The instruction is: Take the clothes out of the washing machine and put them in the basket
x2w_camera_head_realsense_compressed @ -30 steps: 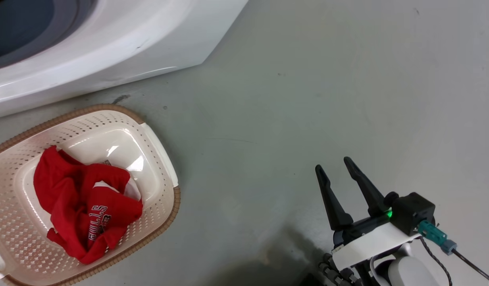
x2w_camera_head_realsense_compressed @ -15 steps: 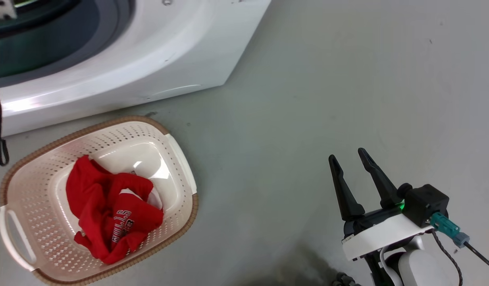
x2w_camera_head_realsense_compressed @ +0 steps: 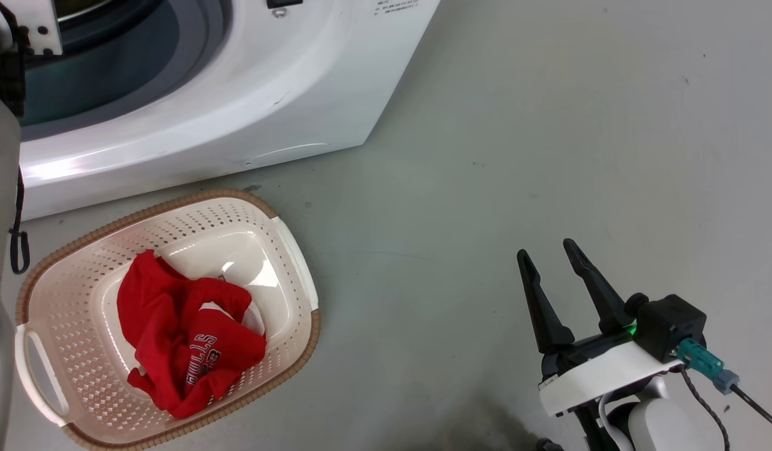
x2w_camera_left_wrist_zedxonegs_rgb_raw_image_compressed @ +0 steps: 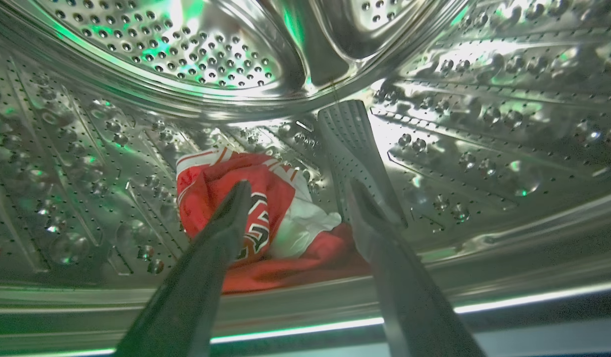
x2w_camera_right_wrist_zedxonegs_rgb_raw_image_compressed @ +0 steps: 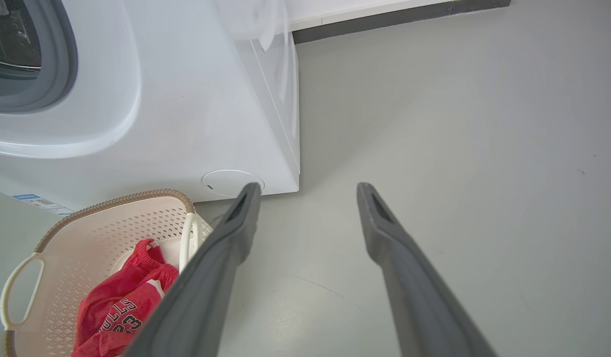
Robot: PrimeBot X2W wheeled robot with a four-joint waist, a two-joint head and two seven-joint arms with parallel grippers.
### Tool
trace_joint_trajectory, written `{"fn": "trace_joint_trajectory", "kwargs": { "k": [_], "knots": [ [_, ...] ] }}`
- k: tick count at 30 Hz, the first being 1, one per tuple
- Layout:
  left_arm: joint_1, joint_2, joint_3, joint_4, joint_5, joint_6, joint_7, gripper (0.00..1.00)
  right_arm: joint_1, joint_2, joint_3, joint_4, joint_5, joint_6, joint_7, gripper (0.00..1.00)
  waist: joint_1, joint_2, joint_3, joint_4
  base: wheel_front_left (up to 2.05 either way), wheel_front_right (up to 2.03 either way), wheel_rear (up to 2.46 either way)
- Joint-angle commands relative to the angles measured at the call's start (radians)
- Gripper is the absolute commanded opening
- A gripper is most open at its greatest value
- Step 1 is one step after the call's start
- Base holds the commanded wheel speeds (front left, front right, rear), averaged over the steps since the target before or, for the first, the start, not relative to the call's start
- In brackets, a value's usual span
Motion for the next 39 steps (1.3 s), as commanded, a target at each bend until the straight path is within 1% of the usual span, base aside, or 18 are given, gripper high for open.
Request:
{"fn": "trace_joint_trajectory", "kwargs": {
  "k": [1, 6, 11, 15, 20, 21, 22, 25, 28, 29, 30, 31, 32, 35, 39],
  "knots": [
    [-0.021, -0.001, -0.013, 0.009, 0.011, -0.007, 0.041, 1.0, 0.008, 0.001, 0.005, -0.001, 0.004, -0.001, -0.006, 1.0, 0.0, 0.0, 0.004, -0.005, 0.0, 0.0, 0.0],
    [-0.087, 0.026, -0.037, 0.03, 0.02, -0.026, 0.206, 1.0, 0.008, 0.001, 0.017, -0.001, 0.018, -0.001, -0.011, 1.0, 0.0, 0.0, 0.037, -0.024, 0.0, 0.0, 0.0],
    [-0.157, 0.076, -0.053, 0.041, 0.032, -0.022, 0.375, 1.0, 0.008, 0.001, 0.031, 0.01, 0.031, -0.001, -0.017, 1.0, 0.0, 0.0, 0.09, -0.049, 0.0, 0.0, 0.0],
    [-0.195, 0.12, -0.071, 0.042, 0.044, -0.024, 0.477, 1.0, 0.009, 0.001, 0.046, 0.018, 0.039, -0.001, -0.025, 1.0, 0.0, 0.0, 0.127, -0.069, 0.0, 0.0, 0.0],
    [-0.225, 0.15, -0.07, 0.044, 0.034, -0.013, 0.604, 1.0, 0.012, 0.001, 0.063, 0.021, 0.044, -0.001, -0.036, 1.0, 0.0, 0.0, 0.159, -0.083, 0.0, 0.0, 0.0],
    [-0.225, 0.15, -0.07, 0.044, 0.034, -0.013, 0.604, 1.0, 0.012, 0.001, 0.063, 0.021, 0.044, -0.001, -0.036, 1.0, 0.0, 0.0, 0.159, -0.083, 0.0, 0.0, 0.0],
    [-0.225, 0.164, -0.072, 0.045, 0.033, -0.008, 0.652, 1.0, 0.011, 0.001, 0.069, 0.02, 0.046, -0.001, -0.038, 1.0, 0.0, 0.0, 0.169, -0.091, 0.0, 0.0, 0.0],
    [-0.223, 0.191, -0.078, 0.049, 0.033, -0.011, 0.72, 1.0, 0.016, 0.001, 0.074, 0.022, 0.052, -0.001, -0.042, 1.0, 0.0, 0.0, 0.179, -0.099, 0.0, 0.0, 0.0],
    [-0.223, 0.203, -0.079, 0.04, 0.029, -0.01, 0.746, 1.0, 0.019, 0.001, 0.074, 0.025, 0.052, -0.001, -0.043, 1.0, 0.0, 0.0, 0.183, -0.099, 0.0, 0.0, 0.0],
    [-0.224, 0.208, -0.077, 0.04, 0.026, -0.006, 0.766, 0.82, 0.018, 0.001, 0.075, 0.026, 0.05, -0.001, -0.043, 1.0, 0.0, 0.0, 0.185, -0.099, 0.0, 0.0, 0.0],
    [-0.225, 0.214, -0.071, 0.033, 0.019, -0.004, 0.774, 0.07, 0.016, 0.001, 0.076, 0.026, 0.049, -0.001, -0.043, 1.0, 0.0, 0.0, 0.188, -0.099, 0.0, 0.0, 0.0],
    [-0.226, 0.218, -0.069, 0.027, 0.015, 0.0, 0.784, 0.0, 0.012, 0.001, 0.076, 0.027, 0.049, -0.001, -0.043, 1.0, 0.0, 0.0, 0.189, -0.099, 0.0, 0.0, 0.0],
    [-0.225, 0.222, -0.069, 0.019, 0.014, 0.002, 0.789, 0.0, 0.006, 0.001, 0.076, 0.026, 0.049, -0.001, -0.043, 1.0, 0.0, 0.0, 0.191, -0.099, 0.0, 0.0, 0.0],
    [-0.223, 0.246, -0.069, -0.026, 0.013, 0.009, 0.758, 0.0, -0.007, 0.001, 0.078, 0.026, 0.053, -0.001, -0.043, 1.0, 0.0, 0.0, 0.193, -0.102, 0.0, 0.0, 0.0],
    [-0.202, 0.268, -0.06, -0.116, 0.006, 0.032, 0.645, 0.0, -0.014, 0.001, 0.079, 0.034, 0.056, -0.001, -0.044, 1.0, 0.0, 0.0, 0.191, -0.102, 0.0, 0.0, 0.0]
  ]
}}
